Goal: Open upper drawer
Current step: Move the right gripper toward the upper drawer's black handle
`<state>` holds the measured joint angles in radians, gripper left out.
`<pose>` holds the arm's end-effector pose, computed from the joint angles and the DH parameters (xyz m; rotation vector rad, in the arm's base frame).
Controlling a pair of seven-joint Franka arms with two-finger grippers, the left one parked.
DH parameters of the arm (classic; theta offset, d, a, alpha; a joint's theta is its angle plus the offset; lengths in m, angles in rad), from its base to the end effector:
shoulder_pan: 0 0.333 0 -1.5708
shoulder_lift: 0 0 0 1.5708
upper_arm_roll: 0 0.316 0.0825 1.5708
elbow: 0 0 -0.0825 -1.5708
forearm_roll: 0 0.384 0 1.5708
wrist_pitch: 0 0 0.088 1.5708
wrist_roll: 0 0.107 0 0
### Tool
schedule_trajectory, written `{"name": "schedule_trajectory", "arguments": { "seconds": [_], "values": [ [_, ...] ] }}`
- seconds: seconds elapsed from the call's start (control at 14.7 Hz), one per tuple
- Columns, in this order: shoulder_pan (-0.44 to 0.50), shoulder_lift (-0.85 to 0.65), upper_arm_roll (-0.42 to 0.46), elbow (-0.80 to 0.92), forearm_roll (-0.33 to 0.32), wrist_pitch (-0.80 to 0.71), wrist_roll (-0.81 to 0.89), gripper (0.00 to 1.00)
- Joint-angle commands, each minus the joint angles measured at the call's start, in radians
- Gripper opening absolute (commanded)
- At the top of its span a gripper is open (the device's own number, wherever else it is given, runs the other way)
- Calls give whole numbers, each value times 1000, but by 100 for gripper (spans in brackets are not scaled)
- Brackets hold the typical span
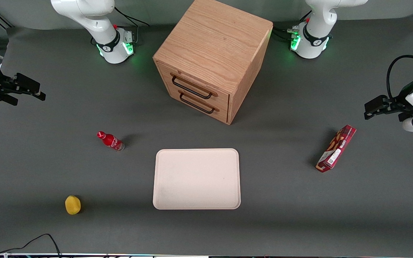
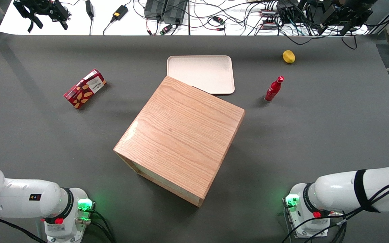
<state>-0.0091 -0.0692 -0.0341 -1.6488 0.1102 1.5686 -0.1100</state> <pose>0.5320 -0.0118 0.6258 -3.0268 -0.1007 0.0036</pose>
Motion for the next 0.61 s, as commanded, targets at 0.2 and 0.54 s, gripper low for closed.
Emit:
{"name": "schedule_trajectory", "arguments": {
  "seconds": [0.2,0.54],
  "values": [
    [4,5,10,18,-7,-10,16,100],
    [11,-9,118,-5,-99,-16,234,100]
  ]
}}
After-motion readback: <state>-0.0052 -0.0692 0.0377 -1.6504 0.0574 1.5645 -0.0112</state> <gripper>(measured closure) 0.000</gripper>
